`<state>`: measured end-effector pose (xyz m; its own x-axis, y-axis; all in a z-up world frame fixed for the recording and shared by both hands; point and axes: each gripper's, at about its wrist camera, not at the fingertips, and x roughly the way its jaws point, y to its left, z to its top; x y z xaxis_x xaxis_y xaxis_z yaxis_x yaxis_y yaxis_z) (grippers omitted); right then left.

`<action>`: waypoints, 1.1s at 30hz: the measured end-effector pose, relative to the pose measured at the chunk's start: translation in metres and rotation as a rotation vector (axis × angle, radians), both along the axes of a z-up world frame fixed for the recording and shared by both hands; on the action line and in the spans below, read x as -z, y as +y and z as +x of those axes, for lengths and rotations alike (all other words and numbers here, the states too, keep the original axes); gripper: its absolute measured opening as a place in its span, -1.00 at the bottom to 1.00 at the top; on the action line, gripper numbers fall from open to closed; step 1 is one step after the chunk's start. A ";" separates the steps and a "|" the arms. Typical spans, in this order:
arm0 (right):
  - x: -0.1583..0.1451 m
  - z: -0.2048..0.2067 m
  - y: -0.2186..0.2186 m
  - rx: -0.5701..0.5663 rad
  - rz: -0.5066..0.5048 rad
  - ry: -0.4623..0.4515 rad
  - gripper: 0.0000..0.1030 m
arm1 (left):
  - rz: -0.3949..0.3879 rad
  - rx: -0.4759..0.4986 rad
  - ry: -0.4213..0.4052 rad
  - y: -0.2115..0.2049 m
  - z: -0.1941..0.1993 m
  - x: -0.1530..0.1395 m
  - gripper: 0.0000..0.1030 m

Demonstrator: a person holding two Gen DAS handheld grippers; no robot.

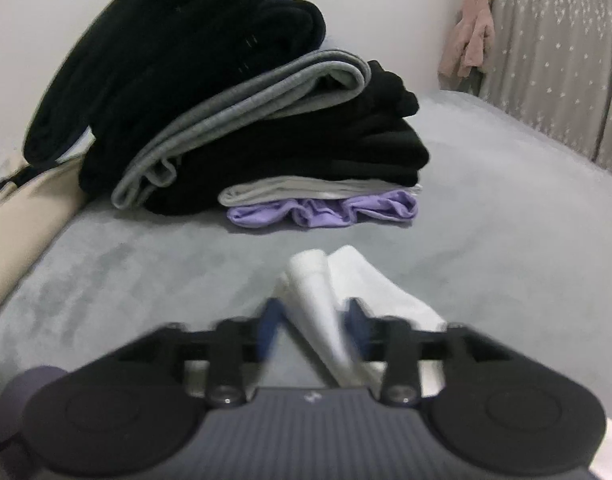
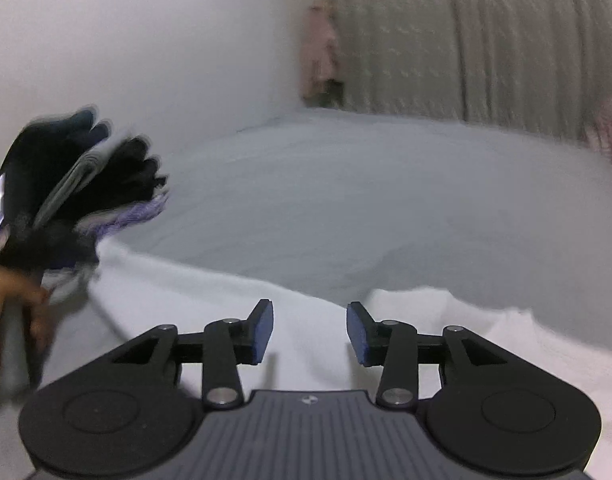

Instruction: Fold clothes

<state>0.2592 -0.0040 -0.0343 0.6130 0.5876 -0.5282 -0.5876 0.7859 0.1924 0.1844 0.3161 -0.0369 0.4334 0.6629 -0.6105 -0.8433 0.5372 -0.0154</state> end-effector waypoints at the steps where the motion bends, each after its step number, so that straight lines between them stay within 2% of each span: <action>1: 0.006 0.009 -0.001 0.008 0.014 0.045 -0.15 | 0.014 -0.004 0.008 -0.001 0.000 -0.002 0.29; 3: 0.013 0.023 -0.001 0.019 0.033 0.108 -0.11 | 0.045 -0.005 0.009 -0.001 0.004 -0.006 0.42; 6: 0.005 0.018 0.008 0.012 -0.011 0.065 -0.08 | 0.122 0.014 0.011 -0.008 0.009 -0.014 0.75; 7: 0.001 0.014 0.009 0.013 -0.025 0.041 -0.08 | 0.152 0.055 0.006 -0.014 0.010 -0.018 0.85; 9: -0.007 0.002 0.009 0.054 -0.048 -0.019 -0.07 | 0.201 0.148 -0.016 -0.027 0.011 -0.027 0.90; 10: -0.008 -0.002 0.009 0.083 -0.065 -0.032 -0.06 | 0.203 0.173 -0.024 -0.030 0.011 -0.029 0.91; 11: -0.008 -0.006 0.008 0.125 -0.103 -0.043 -0.06 | 0.195 0.257 -0.049 -0.038 0.010 -0.034 0.91; 12: -0.008 -0.010 0.009 0.162 -0.139 -0.052 -0.06 | 0.188 0.272 -0.051 -0.039 0.010 -0.035 0.91; 13: -0.007 -0.012 0.009 0.183 -0.161 -0.057 -0.06 | 0.155 0.344 -0.044 -0.042 0.012 -0.035 0.89; 15: -0.002 -0.014 0.011 0.202 -0.198 -0.062 -0.06 | 0.090 0.483 -0.029 -0.047 0.016 -0.034 0.74; 17: 0.004 -0.011 0.020 0.197 -0.240 -0.068 -0.02 | 0.108 0.456 0.069 -0.049 0.026 -0.022 0.67; 18: 0.007 -0.010 0.025 0.191 -0.259 -0.076 0.01 | 0.107 0.446 0.087 -0.048 0.029 -0.019 0.67; 19: 0.010 -0.008 0.030 0.186 -0.279 -0.083 0.04 | 0.098 0.422 0.121 -0.044 0.033 -0.011 0.68; 20: 0.012 -0.006 0.036 0.184 -0.300 -0.094 0.07 | 0.080 0.381 0.152 -0.034 0.036 0.002 0.80; 22: 0.012 -0.005 0.041 0.188 -0.317 -0.104 0.09 | 0.054 0.353 0.134 -0.026 0.034 0.005 0.90; 23: 0.011 -0.004 0.042 0.190 -0.321 -0.107 0.09 | 0.037 0.336 0.119 -0.021 0.032 0.005 0.86; 27: 0.000 -0.015 0.035 0.207 -0.319 -0.105 0.11 | 0.071 0.331 0.059 -0.030 0.023 -0.016 0.84; 29: -0.014 -0.036 0.008 0.260 -0.315 -0.089 0.26 | 0.054 0.407 0.013 -0.042 0.021 -0.028 0.86; 31: -0.024 -0.061 -0.024 0.311 -0.335 -0.061 0.38 | 0.041 0.471 0.001 -0.055 0.022 -0.032 0.88; 32: -0.028 -0.079 -0.046 0.341 -0.349 -0.048 0.44 | 0.035 0.540 0.013 -0.071 0.024 -0.033 0.88; 33: -0.031 -0.100 -0.070 0.377 -0.371 -0.029 0.48 | 0.037 0.551 0.017 -0.074 0.024 -0.033 0.88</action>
<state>0.1592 -0.0743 -0.0029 0.7634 0.1009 -0.6380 -0.2522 0.9559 -0.1506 0.2087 0.2422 -0.0037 0.7125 0.3618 -0.6012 -0.4371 0.8991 0.0231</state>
